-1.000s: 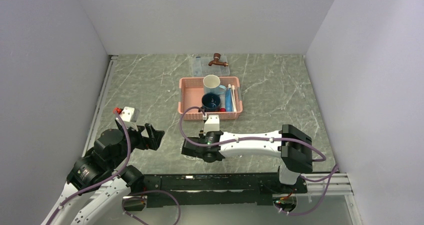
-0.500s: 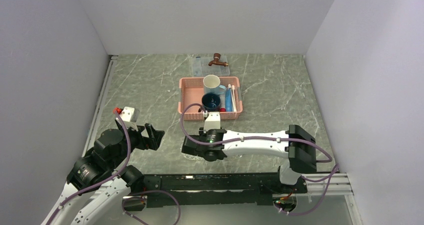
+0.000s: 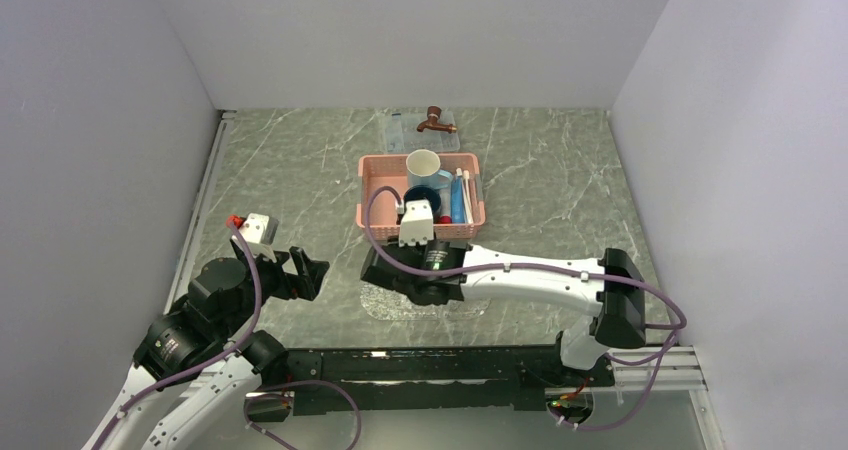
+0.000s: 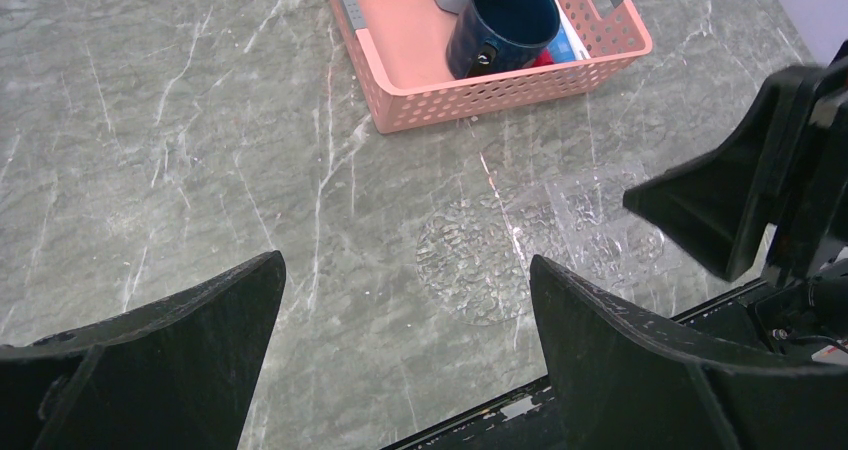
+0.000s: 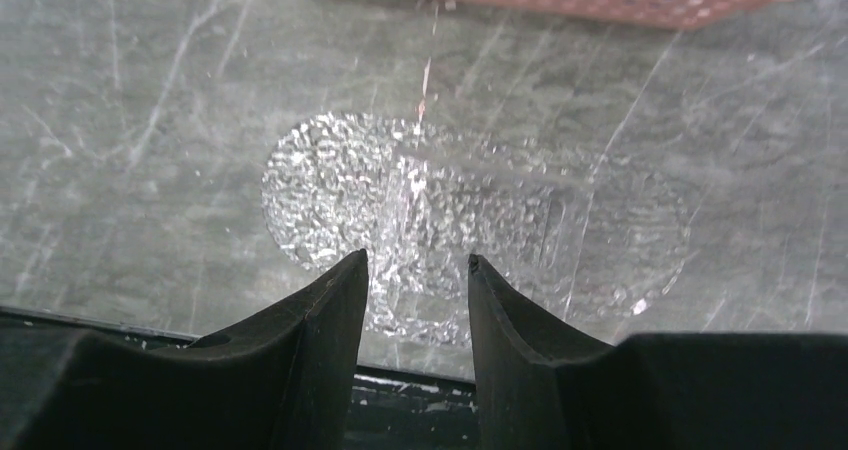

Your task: Prepare toiletry sets of a toothbrush and toothpaste on the tray

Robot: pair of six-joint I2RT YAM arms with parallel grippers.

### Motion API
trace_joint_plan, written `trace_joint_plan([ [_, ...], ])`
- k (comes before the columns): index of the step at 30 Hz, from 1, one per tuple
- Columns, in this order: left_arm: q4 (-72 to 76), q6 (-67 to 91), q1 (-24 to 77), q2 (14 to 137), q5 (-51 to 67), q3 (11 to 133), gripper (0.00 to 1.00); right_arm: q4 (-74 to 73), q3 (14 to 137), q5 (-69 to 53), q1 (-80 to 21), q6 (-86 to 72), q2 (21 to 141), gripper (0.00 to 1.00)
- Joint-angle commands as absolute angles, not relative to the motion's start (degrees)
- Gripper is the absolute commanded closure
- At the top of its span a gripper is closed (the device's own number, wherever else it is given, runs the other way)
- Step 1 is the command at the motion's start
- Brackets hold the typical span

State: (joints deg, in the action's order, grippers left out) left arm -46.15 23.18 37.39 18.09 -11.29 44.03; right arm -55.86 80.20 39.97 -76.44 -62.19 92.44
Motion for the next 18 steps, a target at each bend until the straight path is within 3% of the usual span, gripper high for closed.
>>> trace_joint_plan([
  [1, -44.82, 23.03, 37.5, 17.4, -11.38, 44.21, 0.01, -52.37, 83.51, 39.76, -72.74, -52.88, 88.31, 0.56],
  [18, -44.86, 23.06, 37.48, 18.21, -11.95, 44.18, 0.01, -43.78, 93.92, 30.92, -56.98, -36.65, 97.02, 0.55],
])
